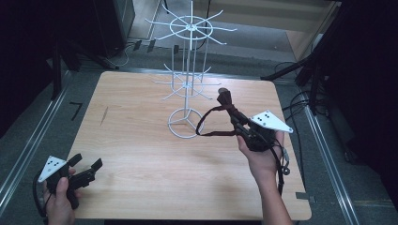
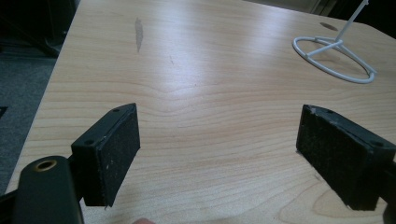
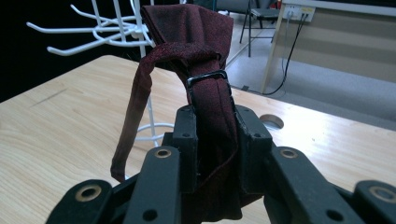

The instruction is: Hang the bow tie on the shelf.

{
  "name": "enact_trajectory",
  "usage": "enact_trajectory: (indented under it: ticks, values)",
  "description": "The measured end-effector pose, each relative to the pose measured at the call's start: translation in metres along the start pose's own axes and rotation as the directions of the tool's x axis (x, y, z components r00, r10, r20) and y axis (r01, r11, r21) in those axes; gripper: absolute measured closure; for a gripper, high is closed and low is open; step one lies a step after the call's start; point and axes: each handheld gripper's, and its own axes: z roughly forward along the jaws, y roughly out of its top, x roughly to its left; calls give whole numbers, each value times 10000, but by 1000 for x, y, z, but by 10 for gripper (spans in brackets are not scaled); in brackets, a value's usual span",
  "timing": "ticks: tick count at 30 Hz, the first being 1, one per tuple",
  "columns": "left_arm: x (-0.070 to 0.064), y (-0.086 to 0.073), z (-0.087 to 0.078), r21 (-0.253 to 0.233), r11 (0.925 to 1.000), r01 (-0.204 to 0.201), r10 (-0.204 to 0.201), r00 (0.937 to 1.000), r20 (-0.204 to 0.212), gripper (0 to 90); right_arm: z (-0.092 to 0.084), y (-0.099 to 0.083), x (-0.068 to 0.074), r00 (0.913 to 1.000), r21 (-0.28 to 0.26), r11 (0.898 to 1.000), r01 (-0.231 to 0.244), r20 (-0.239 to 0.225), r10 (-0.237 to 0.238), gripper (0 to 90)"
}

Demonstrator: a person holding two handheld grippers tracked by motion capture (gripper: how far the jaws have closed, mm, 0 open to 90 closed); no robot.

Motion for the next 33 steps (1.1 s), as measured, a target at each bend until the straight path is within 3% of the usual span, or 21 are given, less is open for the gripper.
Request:
enact_trajectory:
  ticks: [16,33]
  values:
    - [0,0,0,6,10000,-4,4,10000,6,145,6,16,5,9999,-242,9997,63,-154,-67,740]
    - [0,0,0,2,10000,25,-25,10000,21,145,26,25,5,9989,-172,9994,-316,-356,310,740]
